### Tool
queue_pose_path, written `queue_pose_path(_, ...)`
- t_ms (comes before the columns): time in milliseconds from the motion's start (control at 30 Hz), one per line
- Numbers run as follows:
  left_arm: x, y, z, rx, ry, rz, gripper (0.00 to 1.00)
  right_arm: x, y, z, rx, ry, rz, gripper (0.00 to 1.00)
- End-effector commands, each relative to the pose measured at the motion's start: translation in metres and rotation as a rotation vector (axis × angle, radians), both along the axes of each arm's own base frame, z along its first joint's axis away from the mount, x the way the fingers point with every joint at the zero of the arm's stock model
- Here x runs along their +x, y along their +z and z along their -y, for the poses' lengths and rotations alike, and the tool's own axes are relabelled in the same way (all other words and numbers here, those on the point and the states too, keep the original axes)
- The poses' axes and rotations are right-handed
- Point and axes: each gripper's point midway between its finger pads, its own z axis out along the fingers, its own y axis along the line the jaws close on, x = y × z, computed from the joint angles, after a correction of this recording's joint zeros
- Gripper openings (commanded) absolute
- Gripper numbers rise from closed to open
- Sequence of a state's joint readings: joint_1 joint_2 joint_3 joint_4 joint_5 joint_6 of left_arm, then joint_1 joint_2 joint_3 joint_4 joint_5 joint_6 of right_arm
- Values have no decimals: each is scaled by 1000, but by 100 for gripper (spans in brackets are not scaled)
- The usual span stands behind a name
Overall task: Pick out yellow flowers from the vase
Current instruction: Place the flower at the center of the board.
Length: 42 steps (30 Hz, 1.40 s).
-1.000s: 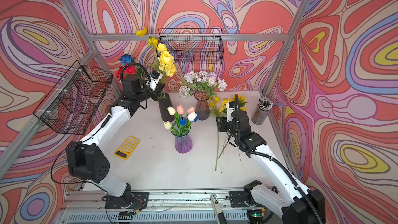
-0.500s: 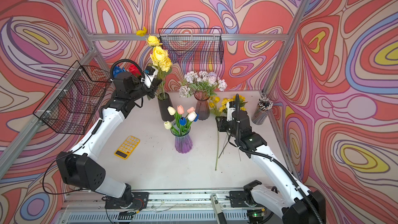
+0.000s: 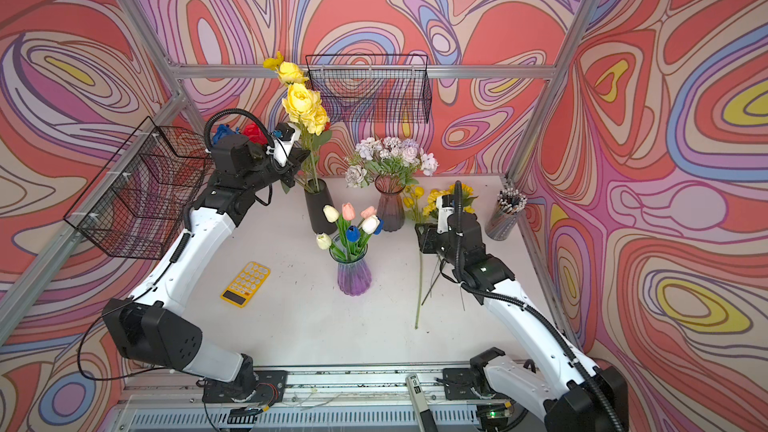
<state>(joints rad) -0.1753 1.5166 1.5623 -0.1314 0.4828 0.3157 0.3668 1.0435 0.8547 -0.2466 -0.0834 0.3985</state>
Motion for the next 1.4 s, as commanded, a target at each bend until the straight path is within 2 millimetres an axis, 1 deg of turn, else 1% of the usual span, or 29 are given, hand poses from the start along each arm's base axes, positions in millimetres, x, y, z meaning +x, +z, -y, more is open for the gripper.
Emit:
queue_pose_path(0,-16,31,-2,-65,-41,24,0,2,4,-1,15,2,8,39)
queue_pose_path(200,-15,40,-4,-107,-59,12,0,3,4,-2,16,3,8,40)
queue_pose_path(367,-18,55,-4,-143,-75,23,0,4,7,-2,15,6,13,39)
queue_pose_path(600,-33,81,-2,-185,-110,40,0,4,6,-4,19,9,12,40)
queue_pose_path(1000,-53,108,-1,-223,-139,44,0,3,2,-4,26,9,6,40)
queue_pose_path(1267,-75,136,1,-276,-178,61,0,3,0,-5,26,16,2,40)
queue_pose_path(1367,-79,144,0,-290,-177,76,0,3,0,-6,30,21,3,40)
